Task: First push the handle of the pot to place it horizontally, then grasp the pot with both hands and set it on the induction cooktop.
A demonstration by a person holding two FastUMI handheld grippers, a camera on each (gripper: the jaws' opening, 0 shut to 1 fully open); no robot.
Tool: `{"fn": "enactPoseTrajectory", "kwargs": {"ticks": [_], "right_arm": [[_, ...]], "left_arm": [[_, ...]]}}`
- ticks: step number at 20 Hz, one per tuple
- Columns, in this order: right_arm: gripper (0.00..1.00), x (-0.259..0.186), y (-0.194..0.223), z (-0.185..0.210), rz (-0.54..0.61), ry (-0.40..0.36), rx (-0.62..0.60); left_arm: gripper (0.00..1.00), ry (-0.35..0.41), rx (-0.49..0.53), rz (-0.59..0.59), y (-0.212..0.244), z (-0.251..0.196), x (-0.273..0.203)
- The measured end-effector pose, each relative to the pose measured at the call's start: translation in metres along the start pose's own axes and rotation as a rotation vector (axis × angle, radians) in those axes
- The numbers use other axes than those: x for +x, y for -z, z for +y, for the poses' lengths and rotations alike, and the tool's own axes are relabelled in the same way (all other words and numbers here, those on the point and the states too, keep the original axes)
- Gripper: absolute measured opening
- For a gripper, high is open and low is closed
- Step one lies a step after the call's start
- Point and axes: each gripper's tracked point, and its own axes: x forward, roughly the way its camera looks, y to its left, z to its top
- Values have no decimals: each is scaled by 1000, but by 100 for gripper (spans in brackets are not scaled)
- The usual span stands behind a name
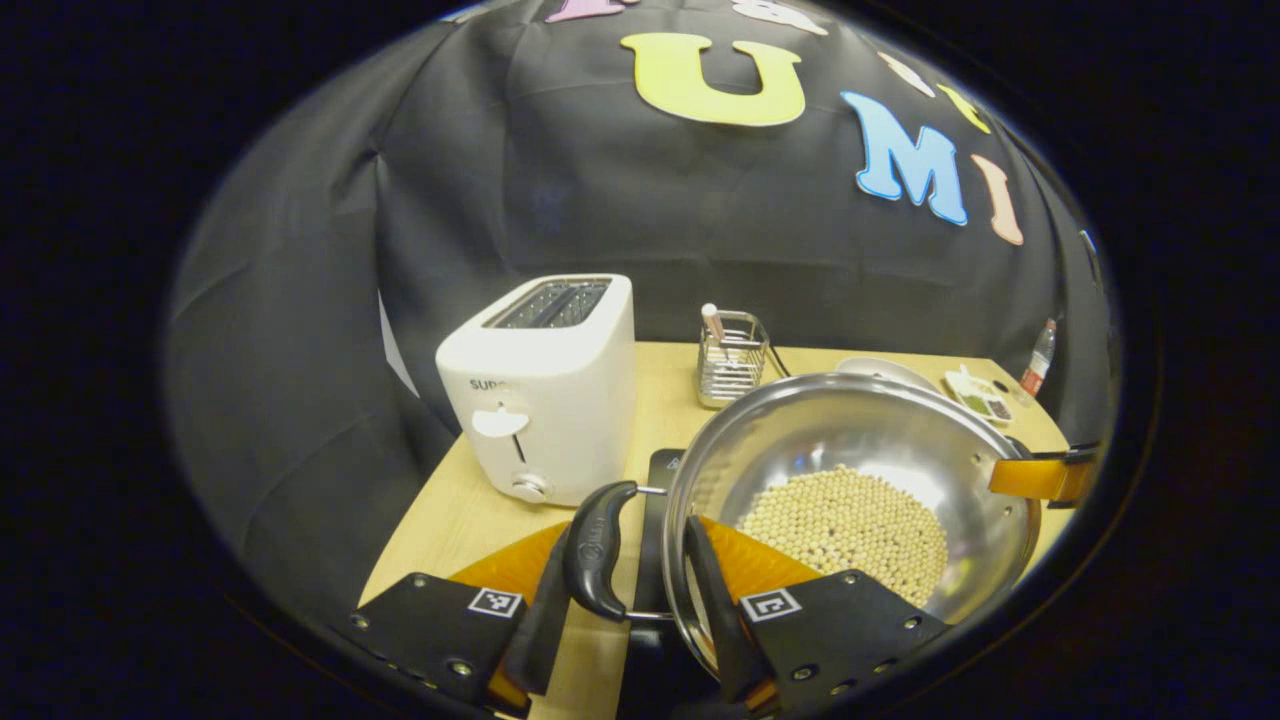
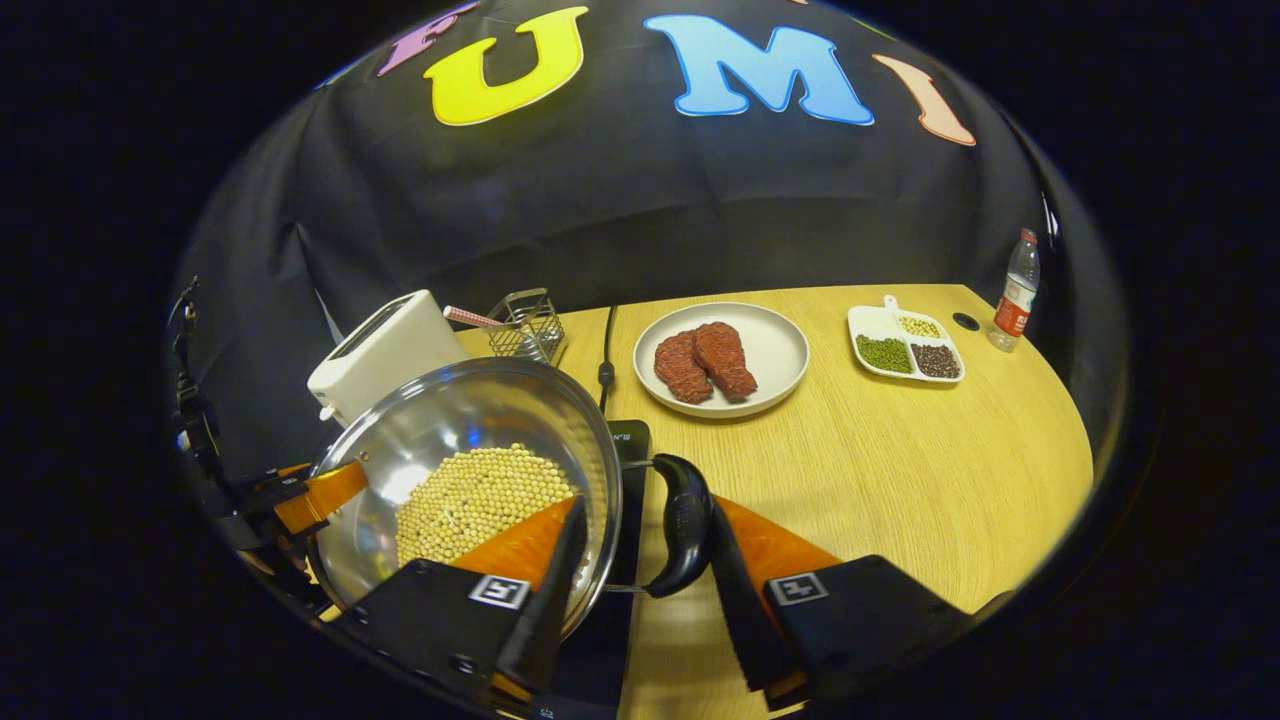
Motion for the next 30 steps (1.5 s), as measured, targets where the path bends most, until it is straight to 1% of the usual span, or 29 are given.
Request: {"fn": "enactPoseTrajectory", "kwargs": {"ticks": [1,2,3,4,5,6,7,8,11,12,13,14,15,16,17,18,21,22,23,24,25,26,28,29,30], "right_arm": [[92,-2,-1,1,-13,0,-7],[97,-2,-4,1,-24,5,-16],[93,-3,-6,0,-34,9,-22],[92,-5,-7,-1,-41,11,-25],[93,-7,-10,-3,-50,11,-26],[98,-9,-13,-3,-62,11,-28],[93,-11,-17,-5,-74,10,-27],[98,-14,-21,-6,-89,9,-26],[98,-29,-36,-11,-152,18,-37],[93,-34,-41,-17,-181,31,-46],[98,-40,-47,-21,-211,39,-55],[93,-45,-54,-23,-239,43,-63],[98,-51,-60,-25,-267,47,-69],[93,-57,-65,-30,-292,51,-74],[98,-64,-69,-34,-312,56,-79],[98,-69,-72,-38,-327,62,-82],[98,-90,-79,-56,-362,79,-63],[98,-97,-82,-63,-375,82,-59],[98,-104,-86,-71,-388,86,-59],[98,-112,-89,-82,-399,94,-59],[98,-119,-91,-93,-410,100,-58],[98,-128,-94,-103,-421,104,-56],[98,-146,-97,-126,-441,115,-60],[98,-157,-100,-137,-453,123,-63],[98,-166,-100,-146,-464,125,-65]], "left_arm": [[73,-6,0,-17,-6,-2,-5],[77,-10,3,-28,-10,-3,-7],[77,-14,6,-36,-12,-4,-8],[77,-22,10,-40,-14,-2,-10],[77,-28,12,-45,-15,-2,-12],[77,-34,11,-52,-17,-1,-13],[77,-40,8,-60,-18,0,-14],[77,-44,5,-69,-20,1,-14],[77,-52,-4,-94,-28,1,-23],[77,-52,-5,-104,-31,0,-27],[77,-50,-4,-118,-34,-2,-31],[77,-50,-3,-135,-40,-3,-34],[77,-49,0,-155,-45,-4,-37],[80,-48,4,-175,-52,-7,-41],[77,-47,11,-192,-59,-12,-46],[77,-45,19,-205,-65,-16,-50],[77,-23,25,-241,-78,-40,-62],[75,-20,20,-250,-81,-48,-67],[77,-17,11,-258,-84,-57,-71],[75,-10,-2,-265,-87,-68,-75],[77,-4,-15,-271,-87,-80,-81],[75,0,-25,-277,-89,-92,-86],[75,5,-30,-286,-91,-114,-97],[80,7,-29,-290,-92,-125,-103],[80,12,-27,-298,-95,-137,-110]]}}
